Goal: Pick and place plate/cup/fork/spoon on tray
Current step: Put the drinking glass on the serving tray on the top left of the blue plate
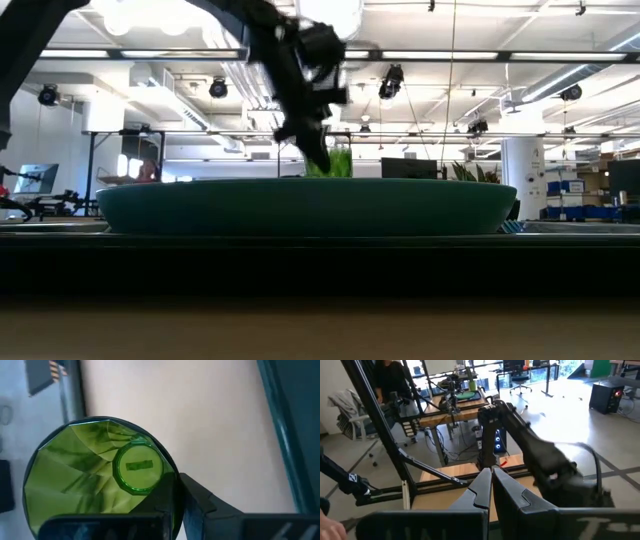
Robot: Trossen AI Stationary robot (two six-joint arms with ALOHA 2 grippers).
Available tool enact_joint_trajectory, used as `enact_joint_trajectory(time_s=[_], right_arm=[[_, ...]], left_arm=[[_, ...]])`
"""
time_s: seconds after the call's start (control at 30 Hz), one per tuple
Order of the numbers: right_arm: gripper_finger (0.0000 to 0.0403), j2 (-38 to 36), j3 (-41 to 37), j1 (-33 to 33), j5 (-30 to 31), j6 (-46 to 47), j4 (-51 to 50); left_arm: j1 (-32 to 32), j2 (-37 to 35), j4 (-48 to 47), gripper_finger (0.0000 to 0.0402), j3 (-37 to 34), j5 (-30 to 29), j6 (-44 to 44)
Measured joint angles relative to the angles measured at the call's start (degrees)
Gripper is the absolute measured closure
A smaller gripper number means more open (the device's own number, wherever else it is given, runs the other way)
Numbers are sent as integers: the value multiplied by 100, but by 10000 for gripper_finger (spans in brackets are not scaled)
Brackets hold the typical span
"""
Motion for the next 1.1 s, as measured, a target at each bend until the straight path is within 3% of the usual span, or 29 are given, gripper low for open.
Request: enact_joint_trajectory(time_s=[0.17, 0.33, 0.53, 0.63, 0.8, 0.97, 1.1], right_arm=[[394, 0, 0, 0, -2, -70, -10], [394, 0, 0, -2, 0, -153, -33], [394, 0, 0, -2, 1, -242, -166], [394, 0, 0, -2, 2, -341, -182], [394, 0, 0, -2, 2, -380, -230], [394, 2, -20, -2, 4, -378, -275], [394, 2, -46, -2, 2, -352, -273]], left_arm=[[-77, -249, -1143, 401, 590, -141, -334], [-246, -713, -2470, 401, 966, 283, -1088], [-630, -1316, -3743, 401, 898, 712, -1747], [-803, -1693, -3773, 401, 707, 1074, -1966], [-1024, -2037, -3733, 401, 332, 1174, -2562], [-1213, -2129, -3629, 401, -282, 1263, -2856], [-1341, -2130, -3170, 401, -777, 1659, -3003]])
